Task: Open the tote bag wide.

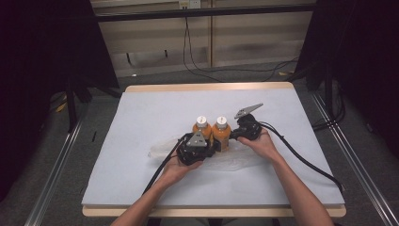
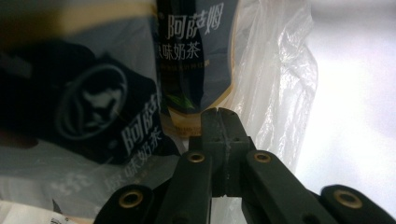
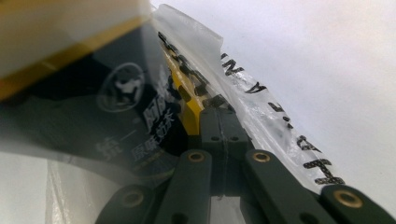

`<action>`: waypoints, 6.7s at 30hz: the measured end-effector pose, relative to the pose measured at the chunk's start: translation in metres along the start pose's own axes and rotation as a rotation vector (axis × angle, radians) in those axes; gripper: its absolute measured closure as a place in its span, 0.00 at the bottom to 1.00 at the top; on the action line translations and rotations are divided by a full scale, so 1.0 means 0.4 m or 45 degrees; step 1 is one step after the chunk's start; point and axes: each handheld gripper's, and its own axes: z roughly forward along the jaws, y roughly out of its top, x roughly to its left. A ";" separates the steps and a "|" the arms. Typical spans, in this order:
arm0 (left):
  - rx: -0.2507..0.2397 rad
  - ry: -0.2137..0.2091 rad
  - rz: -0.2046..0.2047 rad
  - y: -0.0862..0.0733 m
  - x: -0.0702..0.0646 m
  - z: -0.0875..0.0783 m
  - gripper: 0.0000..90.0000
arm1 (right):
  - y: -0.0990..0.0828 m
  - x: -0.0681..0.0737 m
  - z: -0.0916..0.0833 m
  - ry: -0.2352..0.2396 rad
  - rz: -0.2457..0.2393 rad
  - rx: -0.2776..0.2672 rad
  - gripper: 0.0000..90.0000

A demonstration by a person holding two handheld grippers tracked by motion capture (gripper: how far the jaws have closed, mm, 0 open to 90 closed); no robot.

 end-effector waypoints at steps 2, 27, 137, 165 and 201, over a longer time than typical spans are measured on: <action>0.040 0.009 0.027 -0.005 -0.008 0.003 1.00 | -0.003 -0.001 0.008 -0.015 0.004 0.016 1.00; 0.099 -0.146 0.027 -0.031 -0.062 -0.004 1.00 | 0.015 -0.024 0.059 -0.110 0.011 0.130 1.00; 0.140 -0.348 0.112 -0.042 -0.160 -0.041 1.00 | 0.166 -0.130 0.194 -0.326 0.139 0.123 1.00; -0.173 -0.107 -0.067 0.007 0.001 -0.217 1.00 | 0.101 -0.013 -0.052 -0.233 0.064 -0.102 1.00; 0.120 0.092 -0.195 -0.060 0.241 -0.035 1.00 | -0.127 0.149 -0.064 -0.153 -0.038 0.103 1.00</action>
